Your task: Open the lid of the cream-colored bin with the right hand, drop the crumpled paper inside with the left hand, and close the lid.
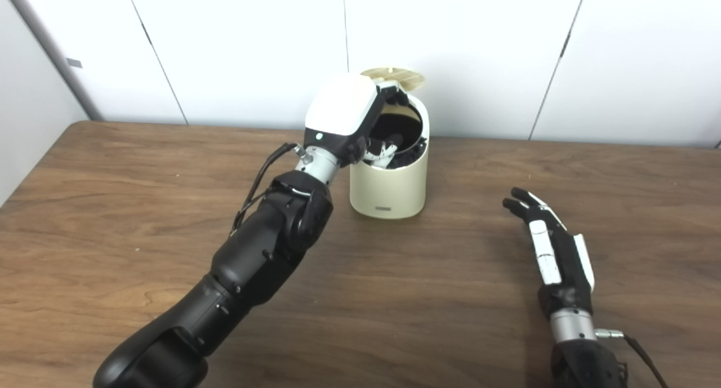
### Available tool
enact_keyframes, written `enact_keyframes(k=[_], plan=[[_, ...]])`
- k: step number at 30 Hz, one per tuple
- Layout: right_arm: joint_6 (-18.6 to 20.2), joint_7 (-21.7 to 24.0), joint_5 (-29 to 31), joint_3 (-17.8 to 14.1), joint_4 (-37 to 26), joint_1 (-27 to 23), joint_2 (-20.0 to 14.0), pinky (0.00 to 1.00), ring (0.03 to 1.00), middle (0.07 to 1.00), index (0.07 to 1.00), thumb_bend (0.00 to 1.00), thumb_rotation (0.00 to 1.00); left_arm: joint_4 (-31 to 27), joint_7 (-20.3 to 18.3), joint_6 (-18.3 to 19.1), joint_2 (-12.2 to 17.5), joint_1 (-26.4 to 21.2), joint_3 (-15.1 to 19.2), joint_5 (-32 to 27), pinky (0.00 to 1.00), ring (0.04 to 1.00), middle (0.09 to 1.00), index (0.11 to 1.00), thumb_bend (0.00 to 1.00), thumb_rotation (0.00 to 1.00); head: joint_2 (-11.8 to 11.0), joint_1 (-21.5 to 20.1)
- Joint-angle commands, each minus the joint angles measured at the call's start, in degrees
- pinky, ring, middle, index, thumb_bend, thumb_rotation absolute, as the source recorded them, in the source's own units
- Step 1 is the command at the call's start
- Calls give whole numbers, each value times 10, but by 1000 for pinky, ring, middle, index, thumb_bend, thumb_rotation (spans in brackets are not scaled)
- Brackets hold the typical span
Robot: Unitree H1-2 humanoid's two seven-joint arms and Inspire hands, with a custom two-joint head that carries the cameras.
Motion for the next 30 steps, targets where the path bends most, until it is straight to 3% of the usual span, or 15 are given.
enact_keyframes(k=[1,3,4,5,6,8,21,27,30], plan=[[-25,0,4,2,-1,-5,4,983,861,775,788,466,891,-3,3,-9,1,-16,5,-5,610,680,686,651,944,46,2,0],[-23,0,6,1,0,-5,4,989,864,776,789,467,893,-3,10,-19,-3,-14,12,-21,597,668,678,650,940,33,2,0],[-21,-1,6,0,-1,-5,4,995,866,777,789,473,891,-3,17,-28,-6,-11,20,-37,548,622,645,630,893,16,2,0],[-19,-1,6,-1,-1,-5,4,998,868,778,791,478,889,-3,23,-36,-10,-9,28,-53,496,562,563,545,673,6,2,0],[-18,0,7,-1,-1,-5,3,999,871,780,794,475,888,-3,28,-42,-13,-6,35,-66,420,499,546,516,576,3,2,0],[-16,0,8,-2,-1,-6,2,1000,872,784,799,478,886,-6,34,-48,-16,-3,43,-78,338,428,531,486,493,0,3,1],[-22,0,7,-5,8,-7,-3,1000,875,783,796,497,895,-53,43,-73,-17,15,65,-108,301,401,494,508,470,0,1,5],[-26,3,9,-4,10,-8,-4,1000,863,783,796,487,906,-97,36,-73,-7,33,76,-107,363,408,499,496,476,0,2,6],[-24,1,4,-3,9,-8,-5,996,861,784,794,484,912,-119,27,-80,-3,45,92,-134,378,420,512,485,476,0,2,6]])
